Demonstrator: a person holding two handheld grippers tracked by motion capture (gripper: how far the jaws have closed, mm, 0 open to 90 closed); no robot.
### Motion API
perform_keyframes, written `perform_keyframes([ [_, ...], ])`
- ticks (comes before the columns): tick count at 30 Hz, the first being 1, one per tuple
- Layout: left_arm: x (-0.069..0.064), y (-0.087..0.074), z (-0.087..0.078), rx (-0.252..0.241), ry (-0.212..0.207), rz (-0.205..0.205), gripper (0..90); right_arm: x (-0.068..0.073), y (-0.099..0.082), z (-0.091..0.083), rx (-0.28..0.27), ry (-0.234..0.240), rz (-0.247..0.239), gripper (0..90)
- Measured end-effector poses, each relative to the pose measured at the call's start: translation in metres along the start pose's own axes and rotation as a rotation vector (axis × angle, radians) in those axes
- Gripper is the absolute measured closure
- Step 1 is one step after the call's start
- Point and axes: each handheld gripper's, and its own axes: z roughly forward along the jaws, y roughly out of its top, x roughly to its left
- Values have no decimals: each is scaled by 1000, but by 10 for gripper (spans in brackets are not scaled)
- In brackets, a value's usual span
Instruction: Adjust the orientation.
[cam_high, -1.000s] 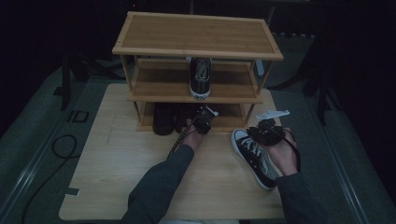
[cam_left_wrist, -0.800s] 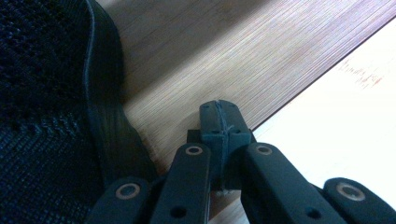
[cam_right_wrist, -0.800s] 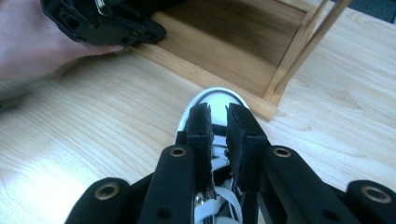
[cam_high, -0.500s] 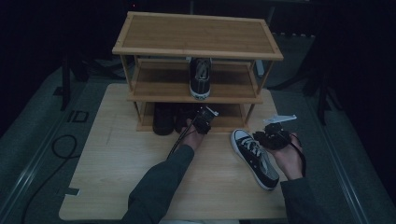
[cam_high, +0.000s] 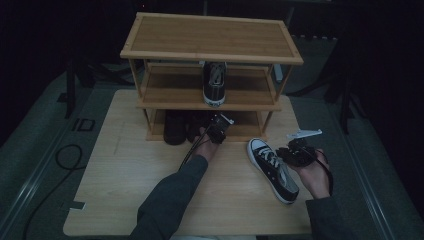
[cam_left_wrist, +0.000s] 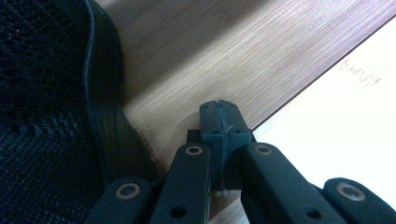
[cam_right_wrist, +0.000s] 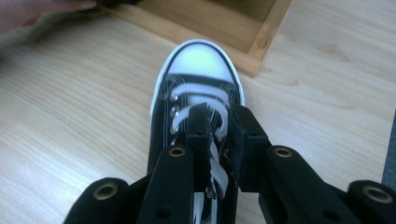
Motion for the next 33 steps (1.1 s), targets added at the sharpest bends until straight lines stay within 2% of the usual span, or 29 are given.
perform_keyframes([
  [7,0,0,0,0,0,2,900,-1,-9,7,30,13,12,792],
  [13,0,0,0,1,2,2,900,1,-9,11,42,17,9,784],
  [16,0,0,0,0,2,2,900,3,-7,15,65,-3,-2,783],
  [18,0,0,0,0,3,2,900,2,-6,24,105,-17,-2,768],
  [25,0,0,0,0,3,2,900,-1,-4,31,153,13,27,748],
  [27,0,0,0,0,2,2,900,0,-2,30,156,11,10,742],
  [33,0,0,0,0,2,2,900,-3,-3,31,156,21,18,723],
])
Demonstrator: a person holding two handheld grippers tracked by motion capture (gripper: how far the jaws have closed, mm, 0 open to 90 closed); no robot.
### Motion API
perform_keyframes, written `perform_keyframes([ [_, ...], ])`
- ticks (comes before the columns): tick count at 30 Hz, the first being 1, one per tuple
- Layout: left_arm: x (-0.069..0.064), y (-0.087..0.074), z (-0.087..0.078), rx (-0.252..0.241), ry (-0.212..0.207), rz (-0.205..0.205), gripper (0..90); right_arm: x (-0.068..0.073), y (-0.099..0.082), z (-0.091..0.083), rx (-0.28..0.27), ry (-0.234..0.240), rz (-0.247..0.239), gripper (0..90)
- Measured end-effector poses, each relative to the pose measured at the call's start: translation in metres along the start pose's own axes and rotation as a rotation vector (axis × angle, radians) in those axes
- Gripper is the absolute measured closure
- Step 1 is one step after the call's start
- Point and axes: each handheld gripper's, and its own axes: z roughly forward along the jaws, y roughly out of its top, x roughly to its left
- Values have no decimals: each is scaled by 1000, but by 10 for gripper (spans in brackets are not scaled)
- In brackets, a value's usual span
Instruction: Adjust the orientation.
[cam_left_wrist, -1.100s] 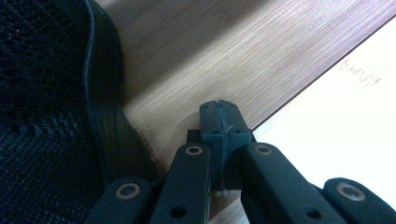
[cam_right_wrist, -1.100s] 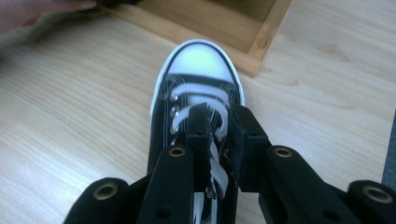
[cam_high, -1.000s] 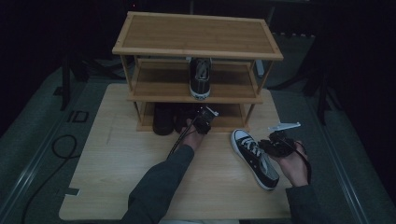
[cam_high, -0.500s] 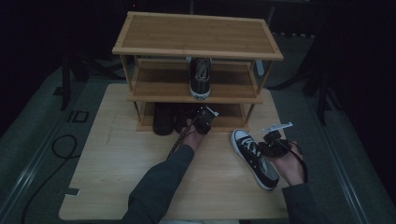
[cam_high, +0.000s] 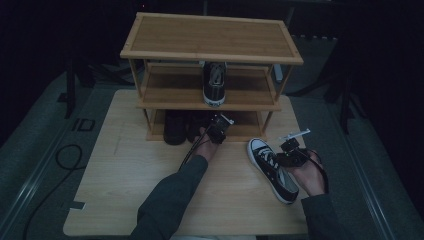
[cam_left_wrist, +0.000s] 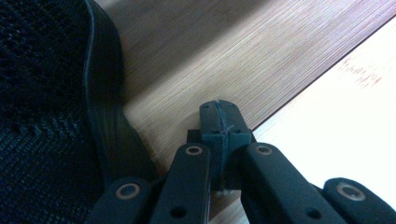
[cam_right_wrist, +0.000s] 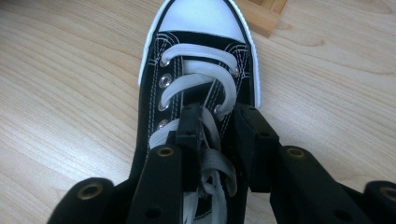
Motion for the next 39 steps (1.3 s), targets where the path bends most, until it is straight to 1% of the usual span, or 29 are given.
perform_keyframes([
  [1,0,0,0,1,1,0,900,-1,0,1,5,4,2,753],
  [2,0,0,0,1,1,0,900,0,0,4,19,27,-5,847],
  [4,0,0,0,1,2,0,900,3,1,5,23,16,-3,862],
  [6,0,0,0,0,2,0,900,4,2,3,6,11,5,866],
  [8,0,0,0,1,1,2,900,3,1,2,-8,19,14,867],
  [11,0,0,0,0,2,3,900,-1,0,-1,-37,62,35,868],
  [15,-1,0,0,2,4,3,900,-1,1,-4,-67,98,45,868],
  [21,0,0,0,0,3,4,900,4,5,-7,-113,109,49,870],
  [23,0,0,0,0,3,5,900,6,7,-6,-125,136,59,870],
  [25,0,0,0,0,2,4,900,10,11,-4,-132,152,57,870],
  [27,0,0,0,0,3,3,900,12,15,-2,-127,169,45,870],
  [29,0,0,0,-1,2,3,900,16,19,1,-123,177,36,870],
  [31,0,0,0,-2,2,3,900,20,22,4,-123,174,27,869],
  [32,0,0,0,-1,2,3,900,21,24,6,-119,183,25,869],
  [35,0,0,0,-1,1,4,900,25,27,11,-111,184,26,869],
  [37,0,0,0,-2,1,3,900,26,28,14,-102,176,22,868],
  [39,0,0,0,-2,0,1,900,26,28,17,-91,154,19,867],
])
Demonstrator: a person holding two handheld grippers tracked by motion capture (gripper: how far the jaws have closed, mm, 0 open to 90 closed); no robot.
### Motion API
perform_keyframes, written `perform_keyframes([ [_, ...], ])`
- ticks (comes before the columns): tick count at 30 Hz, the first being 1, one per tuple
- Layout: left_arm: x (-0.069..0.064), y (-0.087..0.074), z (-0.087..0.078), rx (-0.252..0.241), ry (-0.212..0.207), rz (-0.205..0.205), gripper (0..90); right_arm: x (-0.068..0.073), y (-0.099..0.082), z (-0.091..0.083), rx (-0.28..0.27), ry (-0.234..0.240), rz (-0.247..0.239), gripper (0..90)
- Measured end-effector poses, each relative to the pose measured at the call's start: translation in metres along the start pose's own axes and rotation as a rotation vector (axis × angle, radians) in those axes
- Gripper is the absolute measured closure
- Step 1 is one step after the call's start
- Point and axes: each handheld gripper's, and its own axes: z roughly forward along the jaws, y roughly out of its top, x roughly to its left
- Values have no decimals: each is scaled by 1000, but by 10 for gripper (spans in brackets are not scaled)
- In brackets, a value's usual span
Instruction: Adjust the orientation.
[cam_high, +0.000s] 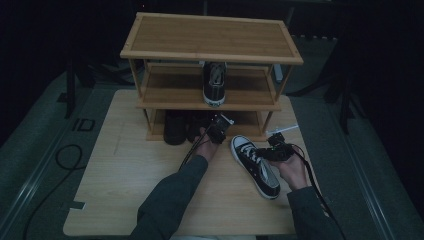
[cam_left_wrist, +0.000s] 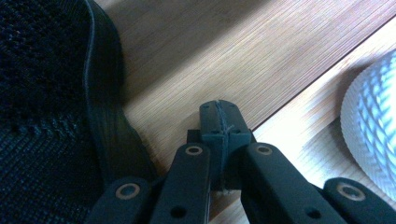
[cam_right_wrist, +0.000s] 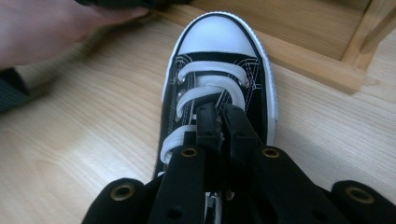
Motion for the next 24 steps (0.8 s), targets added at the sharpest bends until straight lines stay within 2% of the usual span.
perform_keyframes([
  [5,0,0,0,1,3,3,900,-3,-4,-1,7,5,-22,834],
  [11,0,0,0,1,1,0,900,-1,0,-14,-42,-29,-34,675],
  [18,0,0,0,-3,0,-2,900,-4,-6,-33,-94,-44,-21,653],
  [24,0,0,0,0,1,2,900,-2,-19,-45,-92,-62,-40,661],
])
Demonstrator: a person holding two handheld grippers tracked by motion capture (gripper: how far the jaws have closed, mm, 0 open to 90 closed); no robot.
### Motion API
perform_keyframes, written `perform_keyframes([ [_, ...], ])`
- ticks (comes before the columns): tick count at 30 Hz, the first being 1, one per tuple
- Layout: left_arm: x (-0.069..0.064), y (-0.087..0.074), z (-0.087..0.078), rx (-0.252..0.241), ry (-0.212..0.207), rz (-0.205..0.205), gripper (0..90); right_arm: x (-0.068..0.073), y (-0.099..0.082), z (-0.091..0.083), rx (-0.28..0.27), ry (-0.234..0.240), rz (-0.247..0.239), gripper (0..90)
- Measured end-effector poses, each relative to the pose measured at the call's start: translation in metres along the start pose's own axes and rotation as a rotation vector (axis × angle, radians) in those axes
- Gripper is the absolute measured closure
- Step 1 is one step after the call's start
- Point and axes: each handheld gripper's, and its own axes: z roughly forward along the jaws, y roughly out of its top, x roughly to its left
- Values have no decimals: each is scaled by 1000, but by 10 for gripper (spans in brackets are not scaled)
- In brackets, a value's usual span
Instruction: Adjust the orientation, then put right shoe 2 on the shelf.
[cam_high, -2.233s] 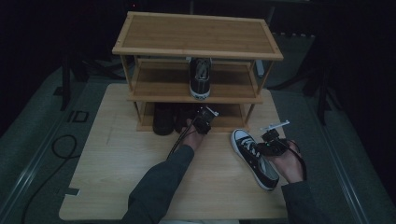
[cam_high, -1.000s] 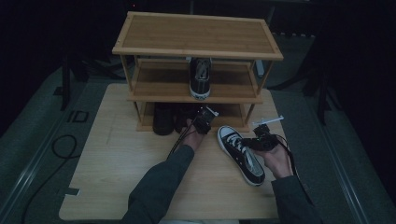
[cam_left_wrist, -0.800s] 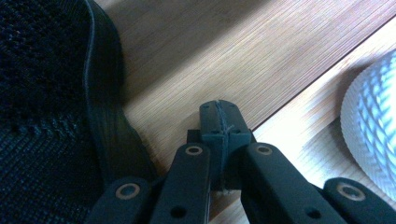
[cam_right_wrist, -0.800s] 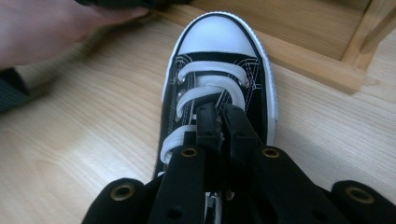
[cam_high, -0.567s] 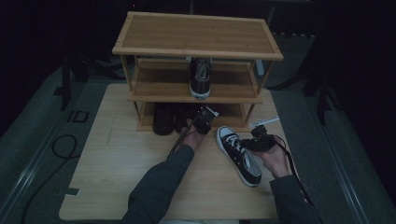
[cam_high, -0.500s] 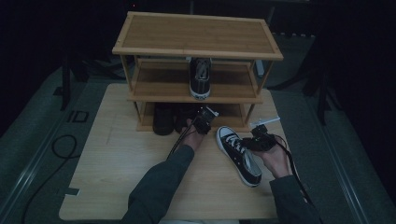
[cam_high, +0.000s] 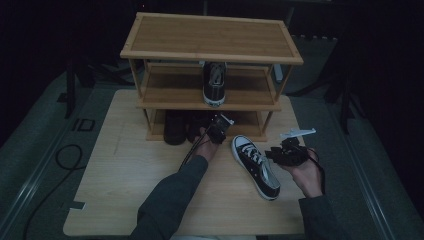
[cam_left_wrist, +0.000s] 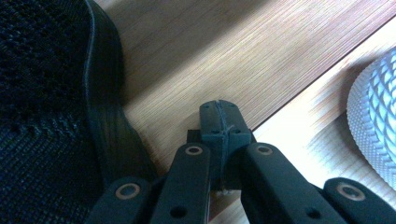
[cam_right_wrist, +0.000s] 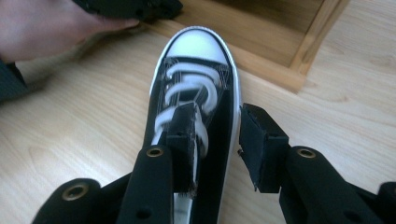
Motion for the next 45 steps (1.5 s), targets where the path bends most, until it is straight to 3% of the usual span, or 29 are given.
perform_keyframes([
  [5,0,0,0,-1,1,1,900,-1,-10,-4,20,-3,0,668],
  [18,0,0,0,-1,1,1,900,7,-21,7,91,-13,-26,724],
  [26,0,0,0,0,0,2,900,15,-21,29,151,-69,-40,764],
  [32,0,0,0,-3,-2,2,900,17,-20,43,160,-75,-32,813],
  [35,0,0,0,-1,-1,3,900,16,-19,41,154,-71,-22,875],
  [45,1,0,0,-4,-5,2,900,8,-20,35,117,-11,43,882],
])
